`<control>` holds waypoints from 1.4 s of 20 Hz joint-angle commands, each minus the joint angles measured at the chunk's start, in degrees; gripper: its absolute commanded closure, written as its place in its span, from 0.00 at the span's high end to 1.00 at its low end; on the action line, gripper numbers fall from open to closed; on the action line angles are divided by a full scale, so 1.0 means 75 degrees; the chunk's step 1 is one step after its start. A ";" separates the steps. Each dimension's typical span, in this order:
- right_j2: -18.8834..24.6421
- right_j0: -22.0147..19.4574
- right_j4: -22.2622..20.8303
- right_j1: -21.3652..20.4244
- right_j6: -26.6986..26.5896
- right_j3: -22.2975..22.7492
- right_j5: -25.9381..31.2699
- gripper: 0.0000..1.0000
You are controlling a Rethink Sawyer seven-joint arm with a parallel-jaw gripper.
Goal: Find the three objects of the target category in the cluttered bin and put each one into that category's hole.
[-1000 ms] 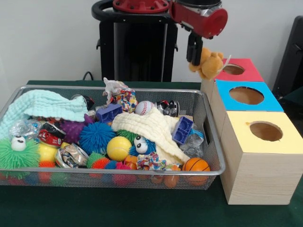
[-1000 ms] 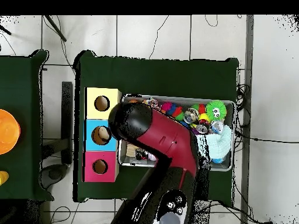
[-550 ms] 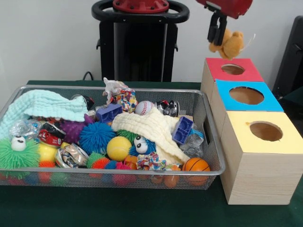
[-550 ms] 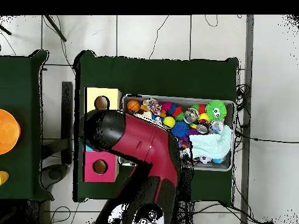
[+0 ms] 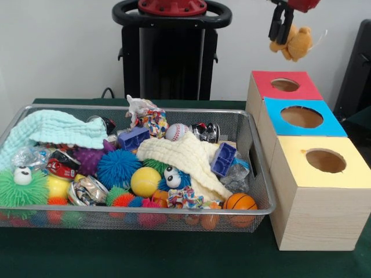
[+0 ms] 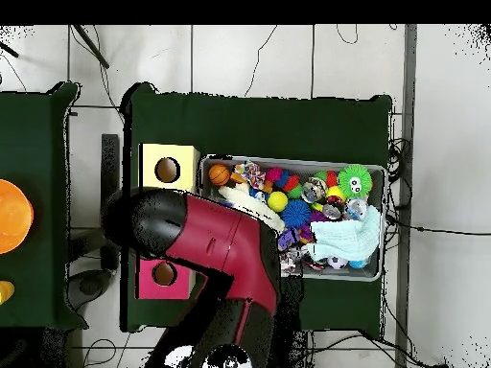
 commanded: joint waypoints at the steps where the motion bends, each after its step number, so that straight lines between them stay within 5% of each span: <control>1: 0.0599 -0.0301 -0.0074 0.0028 0.0742 0.1544 -0.1224 0.00; 14: 0.1030 -0.0688 -0.0144 0.0260 0.0547 0.2024 -0.2310 0.00; 28: 0.0786 -0.0331 -0.0365 0.0406 0.0885 0.1772 -0.2111 0.00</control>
